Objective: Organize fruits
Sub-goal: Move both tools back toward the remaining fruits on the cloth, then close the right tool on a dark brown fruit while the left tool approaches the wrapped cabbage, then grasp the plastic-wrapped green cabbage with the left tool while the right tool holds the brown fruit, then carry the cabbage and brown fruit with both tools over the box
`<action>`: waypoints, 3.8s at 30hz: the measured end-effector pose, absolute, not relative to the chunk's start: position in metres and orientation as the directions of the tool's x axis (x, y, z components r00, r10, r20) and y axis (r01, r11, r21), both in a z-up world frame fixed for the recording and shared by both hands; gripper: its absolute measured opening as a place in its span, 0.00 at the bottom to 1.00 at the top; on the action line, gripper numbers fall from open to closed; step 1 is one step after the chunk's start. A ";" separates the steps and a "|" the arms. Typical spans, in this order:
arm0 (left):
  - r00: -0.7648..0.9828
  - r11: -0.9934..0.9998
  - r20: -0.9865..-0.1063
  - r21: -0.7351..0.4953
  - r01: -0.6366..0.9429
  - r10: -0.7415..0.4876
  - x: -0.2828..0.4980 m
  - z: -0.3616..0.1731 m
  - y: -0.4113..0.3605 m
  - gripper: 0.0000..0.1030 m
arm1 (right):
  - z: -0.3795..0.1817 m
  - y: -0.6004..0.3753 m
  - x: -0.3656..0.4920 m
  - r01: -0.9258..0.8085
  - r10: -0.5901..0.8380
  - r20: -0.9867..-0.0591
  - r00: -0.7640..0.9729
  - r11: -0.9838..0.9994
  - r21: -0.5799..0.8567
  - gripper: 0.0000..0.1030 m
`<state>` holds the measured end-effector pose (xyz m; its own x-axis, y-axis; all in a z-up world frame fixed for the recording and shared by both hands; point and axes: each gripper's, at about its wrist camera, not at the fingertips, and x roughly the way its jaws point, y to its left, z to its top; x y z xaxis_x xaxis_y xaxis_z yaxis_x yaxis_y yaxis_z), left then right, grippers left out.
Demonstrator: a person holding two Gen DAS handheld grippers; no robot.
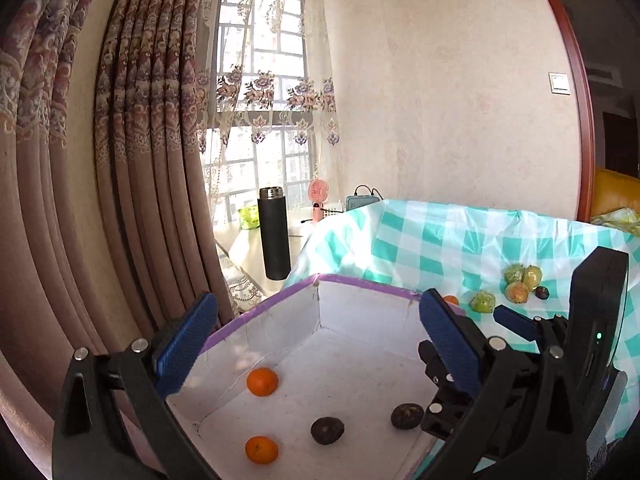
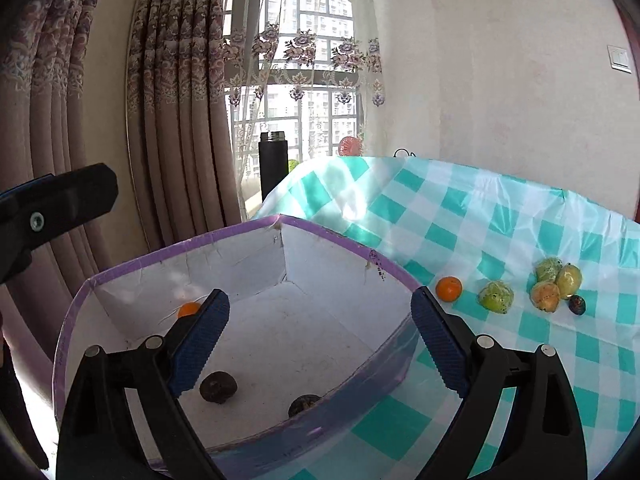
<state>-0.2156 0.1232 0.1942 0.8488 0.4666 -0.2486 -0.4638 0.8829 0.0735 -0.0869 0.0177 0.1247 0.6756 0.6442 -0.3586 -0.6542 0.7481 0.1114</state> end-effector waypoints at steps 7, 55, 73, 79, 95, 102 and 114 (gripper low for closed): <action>0.922 0.975 -0.319 0.107 -0.194 0.219 -0.151 0.169 0.026 0.98 | 0.095 -0.087 -0.015 -0.398 0.453 -0.440 0.775 0.891 0.217 0.86; 0.591 0.957 -0.793 -0.033 -0.290 0.152 0.233 0.003 0.021 0.68 | 0.010 -0.172 0.252 -0.170 0.243 -0.759 0.604 0.970 0.175 0.35; 0.691 0.954 -0.720 -0.158 -0.256 0.066 0.203 0.015 0.039 0.61 | 0.005 -0.194 0.255 -0.103 0.331 -0.712 0.619 0.933 0.344 0.35; 0.695 0.947 -0.718 -0.213 -0.241 0.015 0.188 0.016 0.050 0.61 | 0.006 -0.206 0.242 -0.084 0.357 -0.685 0.635 0.913 0.399 0.35; 0.690 0.942 -0.724 -0.243 -0.230 -0.018 0.144 0.015 0.031 0.61 | 0.006 -0.185 0.177 -0.129 0.395 -0.681 0.616 0.904 0.408 0.35; 0.689 0.943 -0.723 -0.253 -0.217 -0.036 0.117 0.013 0.024 0.61 | 0.006 -0.176 0.152 -0.149 0.404 -0.682 0.609 0.904 0.402 0.35; 0.696 0.947 -0.716 -0.258 -0.191 -0.055 0.069 0.013 0.019 0.61 | 0.005 -0.165 0.107 -0.202 0.430 -0.687 0.585 0.898 0.390 0.35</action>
